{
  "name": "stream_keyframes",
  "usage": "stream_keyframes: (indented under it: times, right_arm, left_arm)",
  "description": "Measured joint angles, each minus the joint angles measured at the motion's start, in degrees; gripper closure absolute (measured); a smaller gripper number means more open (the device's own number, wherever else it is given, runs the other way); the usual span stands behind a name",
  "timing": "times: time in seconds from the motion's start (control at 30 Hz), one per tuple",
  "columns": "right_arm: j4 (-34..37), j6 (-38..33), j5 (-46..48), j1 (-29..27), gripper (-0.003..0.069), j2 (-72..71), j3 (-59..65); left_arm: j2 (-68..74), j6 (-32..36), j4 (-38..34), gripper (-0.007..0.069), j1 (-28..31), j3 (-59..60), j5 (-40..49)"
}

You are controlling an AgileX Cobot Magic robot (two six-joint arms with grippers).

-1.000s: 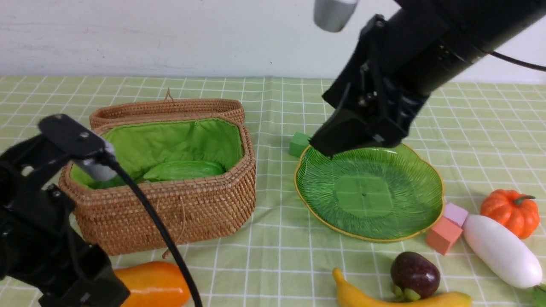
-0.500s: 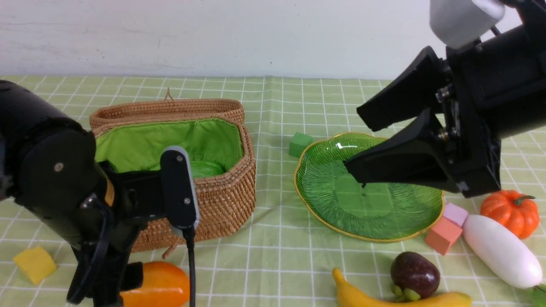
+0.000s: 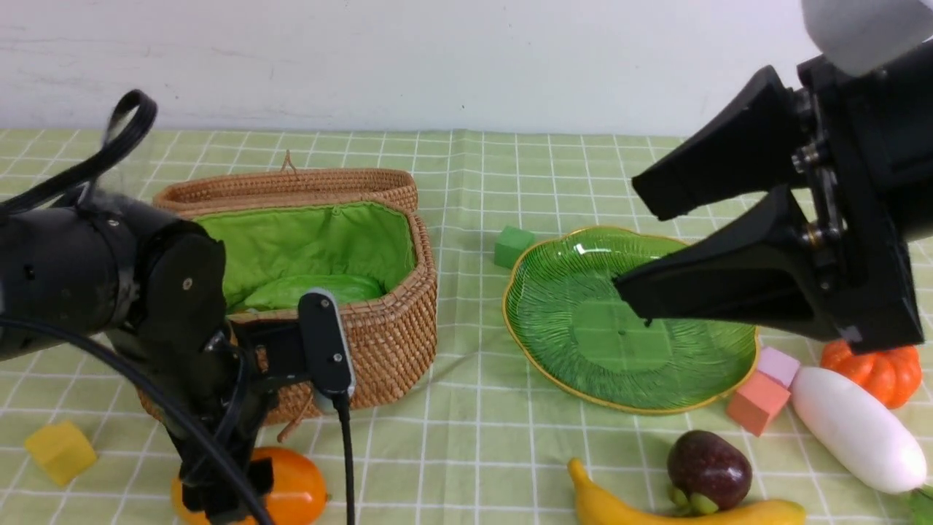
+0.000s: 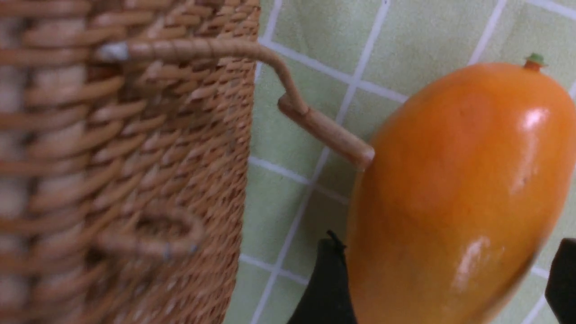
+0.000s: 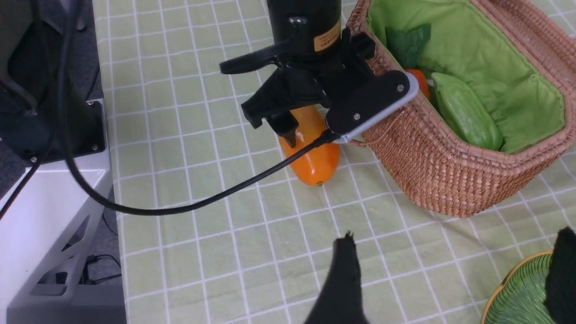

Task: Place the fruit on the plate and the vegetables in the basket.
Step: Grab the mango with your left arm and place it on the right plate

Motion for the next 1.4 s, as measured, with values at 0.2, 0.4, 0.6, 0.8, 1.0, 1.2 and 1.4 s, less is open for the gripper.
stream_keyframes:
  times: [0.2,0.4,0.6,0.8,1.0,1.2,1.4]
  right_arm:
    - [-0.36,-0.11,0.18,0.0,0.0099,-0.19,0.0]
    - [-0.41,-0.17,0.18,0.0,0.0099,-0.19,0.0]
    - [-0.41,-0.17,0.18,0.0,0.0099,-0.19,0.0]
    - [-0.41,-0.27,0.49,0.0,0.0099,-0.25,0.0]
    - [-2.95,2.08,2.08,0.0,0.0099,-3.78,0.0]
    - [-13.7,19.03,5.57,0.0,0.0099,-7.31,0.14]
    - [-23.71,34.96,6.33,0.0,0.0099,-11.86,9.03]
  left_arm:
    - [4.67,1.61,-2.13,0.0031,0.06,-0.81,0.08]
    - [5.73,1.79,-2.8,0.0031,0.14,-1.28,0.34]
    - [5.73,1.79,-3.62,0.0048,0.37,-1.28,0.84]
    - [5.67,1.79,-6.32,0.0048,0.43,-1.28,2.22]
    - [1.46,1.79,-12.15,0.0048,0.43,-0.53,3.64]
    - [-7.75,1.79,-18.51,0.0048,-0.85,-1.35,3.64]
    - [-9.6,1.84,-29.85,0.0048,-6.31,-6.45,-2.45]
